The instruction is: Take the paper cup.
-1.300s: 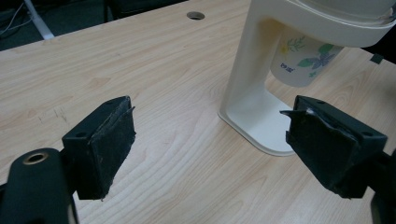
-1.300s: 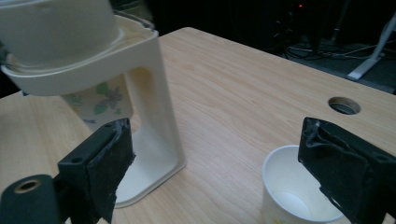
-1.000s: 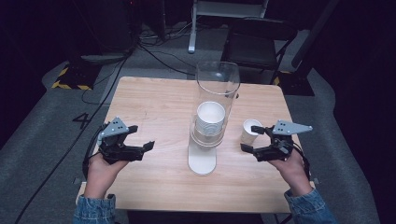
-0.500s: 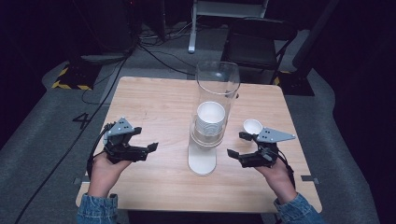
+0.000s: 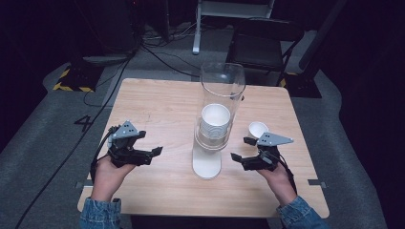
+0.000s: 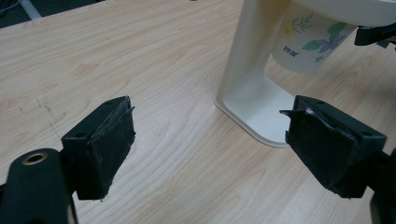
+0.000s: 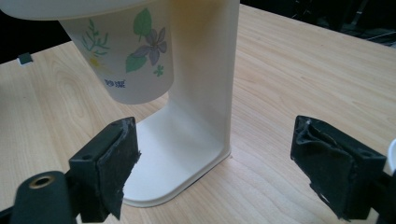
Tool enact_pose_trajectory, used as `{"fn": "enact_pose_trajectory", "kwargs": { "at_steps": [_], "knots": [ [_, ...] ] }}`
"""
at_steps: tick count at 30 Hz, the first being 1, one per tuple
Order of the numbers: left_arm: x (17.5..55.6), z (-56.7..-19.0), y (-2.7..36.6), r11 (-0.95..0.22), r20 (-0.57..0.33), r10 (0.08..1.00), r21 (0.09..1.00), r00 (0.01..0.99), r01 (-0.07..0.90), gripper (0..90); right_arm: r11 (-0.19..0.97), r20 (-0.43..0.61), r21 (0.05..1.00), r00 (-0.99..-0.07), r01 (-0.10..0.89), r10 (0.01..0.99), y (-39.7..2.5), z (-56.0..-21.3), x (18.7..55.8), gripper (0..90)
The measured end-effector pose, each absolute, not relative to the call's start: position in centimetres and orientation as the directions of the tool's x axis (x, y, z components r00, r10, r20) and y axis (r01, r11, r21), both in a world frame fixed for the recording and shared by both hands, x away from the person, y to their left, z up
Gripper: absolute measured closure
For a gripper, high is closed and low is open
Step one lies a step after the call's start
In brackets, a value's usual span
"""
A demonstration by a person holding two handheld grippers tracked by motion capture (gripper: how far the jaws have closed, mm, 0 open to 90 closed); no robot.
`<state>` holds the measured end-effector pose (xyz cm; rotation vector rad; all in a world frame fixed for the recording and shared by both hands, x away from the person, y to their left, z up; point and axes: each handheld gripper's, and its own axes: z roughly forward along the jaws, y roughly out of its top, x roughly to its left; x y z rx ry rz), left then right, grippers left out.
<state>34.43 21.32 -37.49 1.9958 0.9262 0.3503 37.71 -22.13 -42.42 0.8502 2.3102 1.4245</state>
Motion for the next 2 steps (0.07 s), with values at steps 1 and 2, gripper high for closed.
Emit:
{"fn": "enact_pose_trajectory", "kwargs": {
  "at_steps": [1, 2],
  "knots": [
    [34.43, -37.49, 21.32, -0.329, -0.105, 0.725, 0.815, 0.68, 0.477, 15.4, 0.334, 0.051, 0.885, -0.782, 0.324, 0.622, -22.16, -42.41, 37.71, 15.3],
    [34.44, -37.47, 21.35, -0.33, -0.105, 0.725, 0.814, 0.681, 0.478, 15.3, 0.334, 0.051, 0.885, -0.782, 0.323, 0.621, -22.18, -42.41, 37.7, 15.3]
  ]
}}
